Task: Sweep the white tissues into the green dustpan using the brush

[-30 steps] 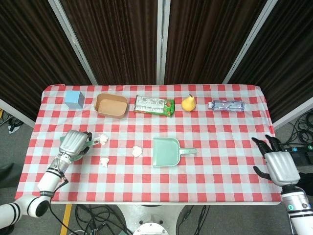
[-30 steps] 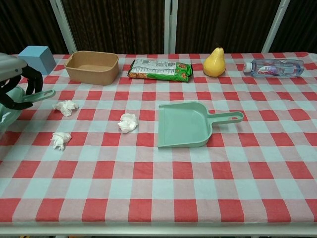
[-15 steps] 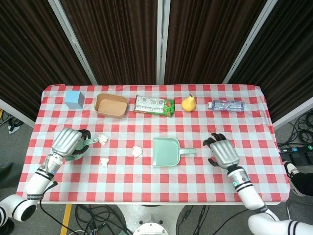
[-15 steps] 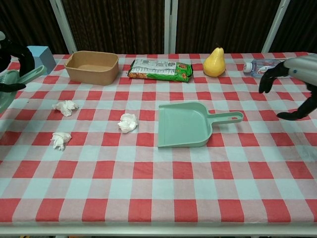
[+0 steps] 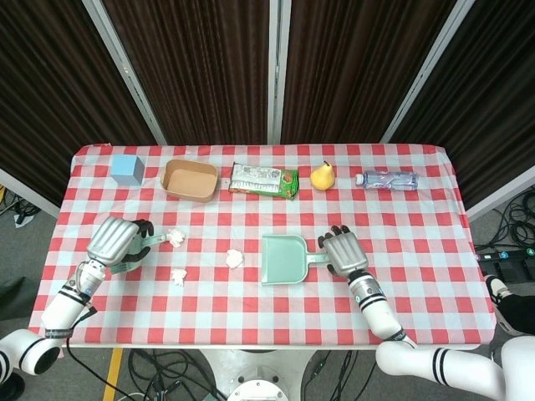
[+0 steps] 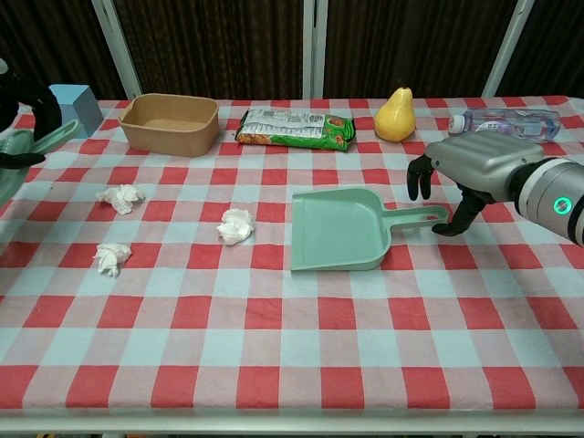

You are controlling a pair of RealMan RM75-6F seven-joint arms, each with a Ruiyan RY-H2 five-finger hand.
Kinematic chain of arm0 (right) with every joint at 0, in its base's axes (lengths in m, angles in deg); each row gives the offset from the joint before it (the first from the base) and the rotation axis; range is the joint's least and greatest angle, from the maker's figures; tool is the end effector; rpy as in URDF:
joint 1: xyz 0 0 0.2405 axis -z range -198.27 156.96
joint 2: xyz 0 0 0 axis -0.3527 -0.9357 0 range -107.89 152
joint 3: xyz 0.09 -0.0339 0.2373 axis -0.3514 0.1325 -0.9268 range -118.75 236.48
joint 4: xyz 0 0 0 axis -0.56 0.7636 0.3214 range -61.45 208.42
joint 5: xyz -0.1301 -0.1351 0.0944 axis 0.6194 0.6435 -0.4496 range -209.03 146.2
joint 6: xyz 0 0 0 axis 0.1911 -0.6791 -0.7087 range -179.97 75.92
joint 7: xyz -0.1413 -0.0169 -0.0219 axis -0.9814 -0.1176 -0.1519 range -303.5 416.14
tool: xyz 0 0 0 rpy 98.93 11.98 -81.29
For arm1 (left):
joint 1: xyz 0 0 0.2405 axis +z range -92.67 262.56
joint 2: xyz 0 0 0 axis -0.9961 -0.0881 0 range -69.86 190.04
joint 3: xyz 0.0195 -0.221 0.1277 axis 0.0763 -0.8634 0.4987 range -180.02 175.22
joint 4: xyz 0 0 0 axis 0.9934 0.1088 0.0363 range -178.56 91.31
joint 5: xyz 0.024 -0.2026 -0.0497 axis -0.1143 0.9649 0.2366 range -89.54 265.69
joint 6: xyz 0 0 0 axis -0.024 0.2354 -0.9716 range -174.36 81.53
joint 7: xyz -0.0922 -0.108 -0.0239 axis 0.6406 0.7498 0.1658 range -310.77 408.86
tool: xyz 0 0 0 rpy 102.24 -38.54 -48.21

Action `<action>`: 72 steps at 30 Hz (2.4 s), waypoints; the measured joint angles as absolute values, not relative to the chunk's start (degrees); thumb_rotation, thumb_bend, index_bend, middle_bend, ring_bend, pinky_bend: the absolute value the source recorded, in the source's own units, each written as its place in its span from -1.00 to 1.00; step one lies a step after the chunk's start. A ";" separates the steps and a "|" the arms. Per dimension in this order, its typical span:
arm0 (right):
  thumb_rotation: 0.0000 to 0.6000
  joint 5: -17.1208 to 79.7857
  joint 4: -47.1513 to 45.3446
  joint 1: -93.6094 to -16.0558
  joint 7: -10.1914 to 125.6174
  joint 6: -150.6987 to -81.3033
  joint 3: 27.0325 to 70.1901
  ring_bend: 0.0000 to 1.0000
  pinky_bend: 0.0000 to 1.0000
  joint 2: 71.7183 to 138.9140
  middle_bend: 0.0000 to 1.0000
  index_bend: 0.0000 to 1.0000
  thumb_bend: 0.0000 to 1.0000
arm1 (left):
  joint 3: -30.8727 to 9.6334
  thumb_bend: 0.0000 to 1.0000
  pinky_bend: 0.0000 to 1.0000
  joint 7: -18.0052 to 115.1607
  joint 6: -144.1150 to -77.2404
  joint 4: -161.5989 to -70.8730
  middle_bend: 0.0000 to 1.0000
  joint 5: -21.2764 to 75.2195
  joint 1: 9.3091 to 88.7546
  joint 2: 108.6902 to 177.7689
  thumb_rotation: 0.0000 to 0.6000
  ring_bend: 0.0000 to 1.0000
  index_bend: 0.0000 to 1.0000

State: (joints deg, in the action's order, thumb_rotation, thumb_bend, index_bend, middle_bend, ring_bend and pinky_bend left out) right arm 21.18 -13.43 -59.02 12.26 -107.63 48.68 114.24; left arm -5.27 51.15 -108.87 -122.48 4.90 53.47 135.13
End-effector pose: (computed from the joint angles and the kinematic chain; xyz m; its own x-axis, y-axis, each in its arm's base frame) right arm -0.1723 -0.3195 -0.0382 0.6352 -0.3022 0.7108 -0.7703 -0.3143 0.5548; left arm -0.2518 0.3183 0.0714 0.4811 0.1857 0.8568 0.8470 -0.3505 -0.3997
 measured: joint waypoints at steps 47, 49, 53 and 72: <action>1.00 7.33 -18.20 -70.32 5.10 -109.97 49.88 -0.40 -0.51 113.65 0.07 0.24 -0.30 | -3.91 -0.05 0.65 76.58 -100.01 -94.41 0.13 0.12 46.46 148.34 1.00 0.41 0.07; 1.00 7.16 -18.07 -70.64 4.88 -110.40 49.98 -0.40 -0.51 114.16 0.07 0.24 -0.30 | -3.63 -0.05 0.65 78.53 -99.80 -93.13 0.13 -0.73 45.54 149.46 1.00 0.41 0.07; 1.00 6.66 -17.53 -71.41 4.69 -110.91 50.11 -0.40 -0.51 115.71 0.08 0.24 -0.30 | -3.13 -0.05 0.65 82.11 -99.67 -92.44 0.13 -2.10 43.98 150.80 1.00 0.40 0.07; 1.00 6.25 -11.83 -73.90 8.33 -111.02 48.84 -0.38 -0.51 122.61 0.09 0.27 -0.27 | -2.77 -0.05 0.63 93.41 -99.27 -97.85 0.13 -3.94 38.57 152.73 1.00 0.38 0.07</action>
State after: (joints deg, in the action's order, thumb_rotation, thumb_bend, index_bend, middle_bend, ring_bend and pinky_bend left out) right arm 6.25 -11.83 -73.90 8.33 -111.02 48.84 122.61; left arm -2.77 93.41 -99.27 -97.85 -3.94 38.57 152.73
